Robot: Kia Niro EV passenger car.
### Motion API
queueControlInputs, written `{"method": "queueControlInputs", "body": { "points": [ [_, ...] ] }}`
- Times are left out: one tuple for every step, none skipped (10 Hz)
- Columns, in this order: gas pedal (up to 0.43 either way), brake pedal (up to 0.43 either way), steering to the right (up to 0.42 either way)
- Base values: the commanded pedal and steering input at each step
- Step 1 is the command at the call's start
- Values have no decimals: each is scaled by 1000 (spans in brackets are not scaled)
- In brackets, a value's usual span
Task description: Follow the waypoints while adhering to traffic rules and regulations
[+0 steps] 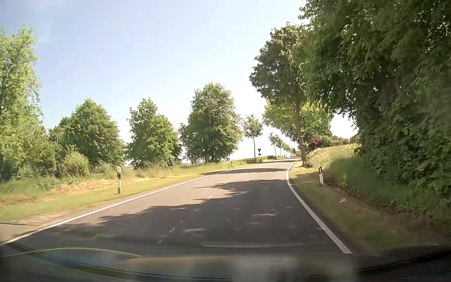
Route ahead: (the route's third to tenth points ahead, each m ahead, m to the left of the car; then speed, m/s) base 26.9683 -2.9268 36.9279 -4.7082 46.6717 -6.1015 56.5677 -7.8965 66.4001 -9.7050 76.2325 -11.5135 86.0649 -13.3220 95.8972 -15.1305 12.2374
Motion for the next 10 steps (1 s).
{"method": "queueControlInputs", "body": {
  "points": [
    [260, 0, 31],
    [260, 6, 30],
    [260, 6, 26],
    [260, 6, 23],
    [260, 6, 23],
    [260, 6, 22],
    [260, 6, 23],
    [260, 6, 23],
    [260, 6, 23],
    [260, 6, 22]
  ]
}}
